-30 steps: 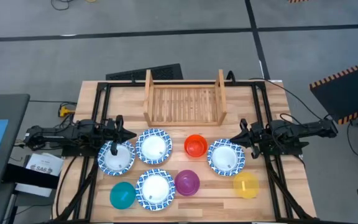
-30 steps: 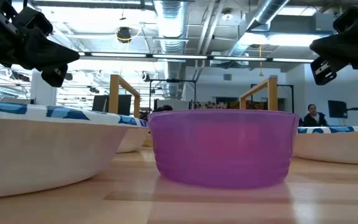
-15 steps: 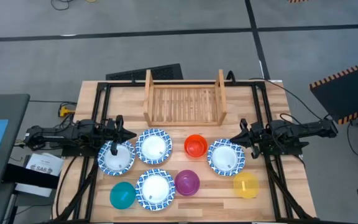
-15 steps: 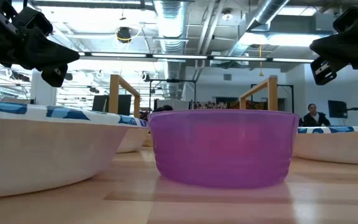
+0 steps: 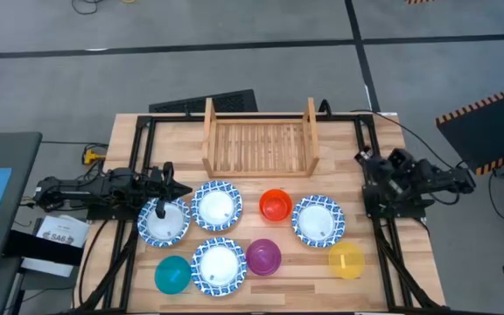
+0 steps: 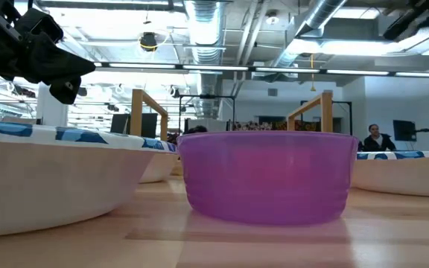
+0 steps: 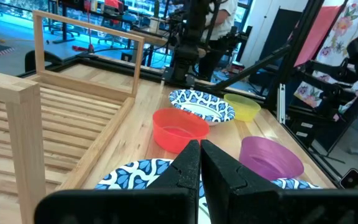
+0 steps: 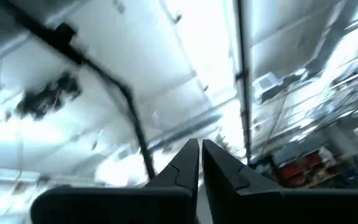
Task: Place and stack bowls onto a shelf
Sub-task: Put the right blue pattern bowl on the shelf
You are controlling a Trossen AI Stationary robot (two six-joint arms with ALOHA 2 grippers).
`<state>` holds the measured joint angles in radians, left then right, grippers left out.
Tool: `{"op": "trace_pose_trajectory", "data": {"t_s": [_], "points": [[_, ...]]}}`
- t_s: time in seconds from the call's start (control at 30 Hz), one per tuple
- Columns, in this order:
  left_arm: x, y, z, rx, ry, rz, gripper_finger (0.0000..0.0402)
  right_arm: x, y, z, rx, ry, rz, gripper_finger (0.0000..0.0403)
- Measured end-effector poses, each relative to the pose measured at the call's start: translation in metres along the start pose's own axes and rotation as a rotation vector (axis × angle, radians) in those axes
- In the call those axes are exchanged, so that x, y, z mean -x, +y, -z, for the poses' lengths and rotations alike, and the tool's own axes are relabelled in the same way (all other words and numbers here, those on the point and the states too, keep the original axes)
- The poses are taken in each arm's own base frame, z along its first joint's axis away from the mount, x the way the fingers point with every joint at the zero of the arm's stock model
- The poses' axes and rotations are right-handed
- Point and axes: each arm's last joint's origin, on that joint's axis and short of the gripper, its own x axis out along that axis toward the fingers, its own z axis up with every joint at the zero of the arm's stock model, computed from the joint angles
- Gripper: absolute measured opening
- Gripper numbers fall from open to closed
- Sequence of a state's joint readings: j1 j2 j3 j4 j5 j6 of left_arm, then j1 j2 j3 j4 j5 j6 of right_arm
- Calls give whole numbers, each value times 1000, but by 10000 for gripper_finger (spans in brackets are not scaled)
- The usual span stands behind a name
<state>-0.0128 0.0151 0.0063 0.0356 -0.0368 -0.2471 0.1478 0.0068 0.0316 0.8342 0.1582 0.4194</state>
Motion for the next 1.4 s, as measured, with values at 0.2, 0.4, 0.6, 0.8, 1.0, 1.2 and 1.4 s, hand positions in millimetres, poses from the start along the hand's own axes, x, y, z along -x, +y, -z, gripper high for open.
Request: {"op": "trace_pose_trajectory", "data": {"t_s": [0.2,0.4,0.6,0.8,1.0,1.2,1.4], "points": [[0,0,0,0,0,0,0,-27,7,-15,-5,122,198,49],[0,0,0,0,0,0,0,-54,6,-18,34,408,629,68],[0,0,0,0,0,0,0,-58,4,-8,-161,754,917,150],[0,0,0,0,0,0,0,-43,-3,23,-521,1059,1205,229],[0,0,0,0,0,0,0,-40,2,51,-738,1239,1383,244],[0,0,0,0,0,0,0,-28,13,74,-737,1372,1592,240],[0,0,0,0,0,0,0,-14,23,86,-645,1455,1758,239]]}}
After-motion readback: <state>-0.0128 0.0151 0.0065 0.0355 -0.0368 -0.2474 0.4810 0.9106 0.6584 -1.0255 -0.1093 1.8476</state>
